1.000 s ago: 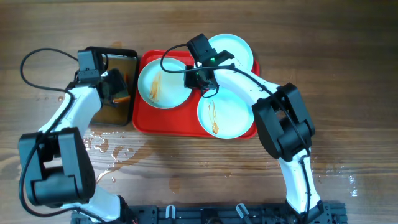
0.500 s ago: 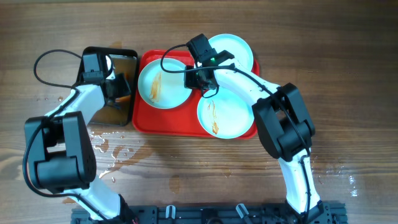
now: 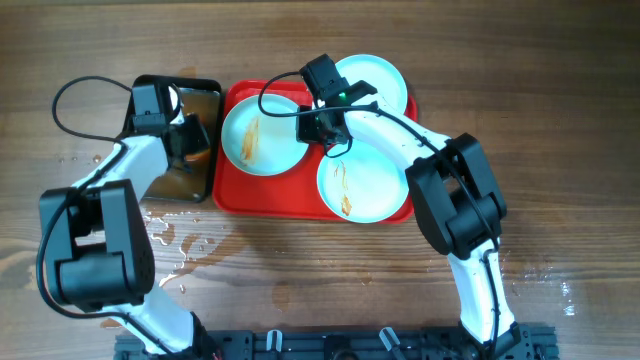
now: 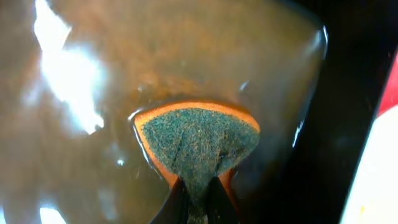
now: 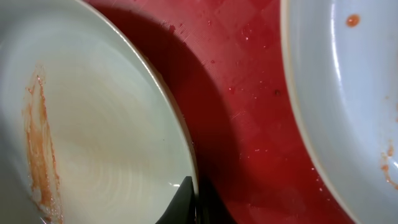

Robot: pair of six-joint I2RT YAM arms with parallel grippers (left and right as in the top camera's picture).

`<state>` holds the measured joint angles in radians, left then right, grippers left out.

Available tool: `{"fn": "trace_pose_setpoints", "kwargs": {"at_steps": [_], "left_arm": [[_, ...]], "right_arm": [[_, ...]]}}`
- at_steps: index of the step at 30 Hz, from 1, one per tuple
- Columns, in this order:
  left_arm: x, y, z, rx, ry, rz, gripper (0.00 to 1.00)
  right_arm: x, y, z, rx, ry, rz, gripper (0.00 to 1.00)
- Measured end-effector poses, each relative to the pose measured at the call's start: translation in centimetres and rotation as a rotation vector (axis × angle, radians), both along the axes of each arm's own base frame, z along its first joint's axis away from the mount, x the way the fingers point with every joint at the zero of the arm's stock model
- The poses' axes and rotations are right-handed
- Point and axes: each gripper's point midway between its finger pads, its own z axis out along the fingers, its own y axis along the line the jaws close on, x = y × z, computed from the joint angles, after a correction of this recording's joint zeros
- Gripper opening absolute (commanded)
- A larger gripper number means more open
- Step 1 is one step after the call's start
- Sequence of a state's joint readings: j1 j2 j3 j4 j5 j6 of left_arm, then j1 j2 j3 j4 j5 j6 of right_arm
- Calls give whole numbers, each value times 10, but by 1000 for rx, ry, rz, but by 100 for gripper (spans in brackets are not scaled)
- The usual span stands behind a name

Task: Clean dirty plates on tray and stack at the side

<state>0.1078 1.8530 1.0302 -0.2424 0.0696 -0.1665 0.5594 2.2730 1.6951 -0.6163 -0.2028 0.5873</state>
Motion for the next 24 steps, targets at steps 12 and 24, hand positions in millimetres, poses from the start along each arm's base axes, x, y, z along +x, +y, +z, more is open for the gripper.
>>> {"fn": "trace_pose_setpoints", "kwargs": {"at_steps": [12,24], "left_arm": [[-16,-2,114,14,-122,0,4],[-17,-1,106,14,-94,2,4]], "right_arm": [[-6,-3,2,67,50,72,4],[-9,2,4,96,50,126,4]]}}
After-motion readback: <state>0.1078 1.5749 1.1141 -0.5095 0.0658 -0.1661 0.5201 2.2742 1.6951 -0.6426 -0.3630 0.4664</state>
